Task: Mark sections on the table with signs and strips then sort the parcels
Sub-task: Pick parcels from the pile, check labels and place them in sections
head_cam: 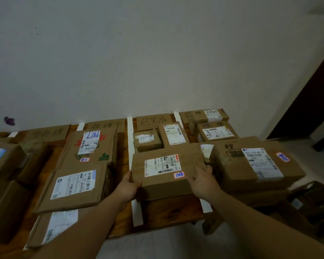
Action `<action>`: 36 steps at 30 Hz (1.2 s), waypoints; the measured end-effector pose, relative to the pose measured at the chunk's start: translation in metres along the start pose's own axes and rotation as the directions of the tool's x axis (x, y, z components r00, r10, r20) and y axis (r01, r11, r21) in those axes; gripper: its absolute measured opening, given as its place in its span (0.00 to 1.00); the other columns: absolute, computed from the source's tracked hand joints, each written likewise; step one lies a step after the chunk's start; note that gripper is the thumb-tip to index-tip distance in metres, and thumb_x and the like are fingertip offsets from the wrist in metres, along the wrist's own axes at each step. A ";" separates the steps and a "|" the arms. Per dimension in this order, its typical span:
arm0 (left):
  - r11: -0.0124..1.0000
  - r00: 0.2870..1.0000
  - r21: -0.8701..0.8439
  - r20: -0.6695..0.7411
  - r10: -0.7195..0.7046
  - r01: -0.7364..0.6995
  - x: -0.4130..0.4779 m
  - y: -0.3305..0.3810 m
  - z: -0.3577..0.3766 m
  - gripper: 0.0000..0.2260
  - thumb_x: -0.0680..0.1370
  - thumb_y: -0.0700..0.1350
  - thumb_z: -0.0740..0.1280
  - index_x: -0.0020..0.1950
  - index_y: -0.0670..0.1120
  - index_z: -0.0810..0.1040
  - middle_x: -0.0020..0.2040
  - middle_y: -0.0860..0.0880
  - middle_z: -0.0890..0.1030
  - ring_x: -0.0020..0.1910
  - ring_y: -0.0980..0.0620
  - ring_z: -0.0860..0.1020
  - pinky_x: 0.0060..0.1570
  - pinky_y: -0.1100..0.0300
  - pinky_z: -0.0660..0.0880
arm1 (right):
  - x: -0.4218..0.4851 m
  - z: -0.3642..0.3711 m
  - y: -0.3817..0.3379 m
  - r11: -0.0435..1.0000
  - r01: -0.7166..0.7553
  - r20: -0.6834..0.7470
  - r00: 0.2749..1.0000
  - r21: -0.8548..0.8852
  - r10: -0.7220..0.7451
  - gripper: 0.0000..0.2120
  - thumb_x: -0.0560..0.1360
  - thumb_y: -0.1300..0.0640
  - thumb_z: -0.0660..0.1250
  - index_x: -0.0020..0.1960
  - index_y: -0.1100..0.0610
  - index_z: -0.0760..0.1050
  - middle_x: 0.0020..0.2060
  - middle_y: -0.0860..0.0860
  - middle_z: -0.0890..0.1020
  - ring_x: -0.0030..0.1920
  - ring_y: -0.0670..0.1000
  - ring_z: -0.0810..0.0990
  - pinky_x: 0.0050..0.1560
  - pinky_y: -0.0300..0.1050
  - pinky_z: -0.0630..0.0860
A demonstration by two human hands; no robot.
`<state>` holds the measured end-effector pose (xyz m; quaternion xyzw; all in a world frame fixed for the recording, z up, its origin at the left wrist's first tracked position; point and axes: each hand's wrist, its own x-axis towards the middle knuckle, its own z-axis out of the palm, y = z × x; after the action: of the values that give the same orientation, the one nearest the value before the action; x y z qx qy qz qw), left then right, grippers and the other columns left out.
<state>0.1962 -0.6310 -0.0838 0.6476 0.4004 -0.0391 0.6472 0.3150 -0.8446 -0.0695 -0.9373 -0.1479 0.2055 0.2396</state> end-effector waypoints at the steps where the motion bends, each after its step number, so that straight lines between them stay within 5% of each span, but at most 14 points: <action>1: 1.000 1.000 0.010 0.003 0.008 -0.008 0.002 0.000 0.001 0.28 0.80 0.39 0.61 0.77 0.53 0.54 0.72 0.45 0.66 0.70 0.41 0.65 0.64 0.44 0.68 | 0.002 0.002 0.000 1.000 -0.008 -0.002 1.000 -0.002 0.008 0.26 0.81 0.48 0.57 0.76 0.51 0.54 0.74 0.58 0.52 0.67 0.61 0.67 0.65 0.51 0.70; 6: 0.999 1.000 0.042 -0.013 0.025 -0.025 0.013 -0.001 -0.006 0.30 0.79 0.38 0.63 0.77 0.52 0.53 0.71 0.44 0.67 0.69 0.42 0.67 0.67 0.45 0.68 | 0.012 0.013 -0.003 0.999 -0.035 0.028 0.999 0.015 0.035 0.29 0.80 0.47 0.60 0.76 0.50 0.53 0.71 0.58 0.56 0.66 0.58 0.68 0.65 0.50 0.70; 12: 0.979 0.995 0.184 -0.013 0.095 -0.091 0.020 0.004 -0.008 0.34 0.77 0.37 0.65 0.77 0.52 0.51 0.69 0.46 0.68 0.67 0.43 0.69 0.57 0.52 0.73 | 0.025 0.026 -0.008 0.996 -0.092 0.038 0.995 -0.003 0.092 0.31 0.79 0.47 0.61 0.77 0.48 0.51 0.74 0.57 0.52 0.71 0.59 0.63 0.67 0.53 0.69; 30: 0.762 0.985 0.628 0.047 0.169 -0.160 0.034 0.017 -0.008 0.37 0.77 0.47 0.67 0.78 0.53 0.47 0.77 0.46 0.50 0.73 0.43 0.60 0.69 0.51 0.64 | 0.045 0.025 -0.008 0.990 -0.097 0.047 0.994 -0.100 0.102 0.32 0.80 0.45 0.58 0.78 0.48 0.47 0.77 0.55 0.41 0.76 0.61 0.45 0.73 0.60 0.59; 36: 0.733 0.978 0.649 0.166 0.125 -0.204 0.022 0.022 -0.017 0.34 0.77 0.50 0.66 0.78 0.51 0.51 0.76 0.48 0.54 0.74 0.44 0.60 0.70 0.52 0.62 | 0.043 0.018 -0.008 0.994 -0.079 0.089 0.992 -0.076 0.086 0.31 0.79 0.46 0.60 0.77 0.49 0.51 0.76 0.56 0.48 0.73 0.62 0.58 0.67 0.57 0.69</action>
<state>0.2155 -0.6028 -0.0756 0.8644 0.2650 -0.1567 0.3975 0.3428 -0.8146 -0.0938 -0.9402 -0.1274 0.2526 0.1897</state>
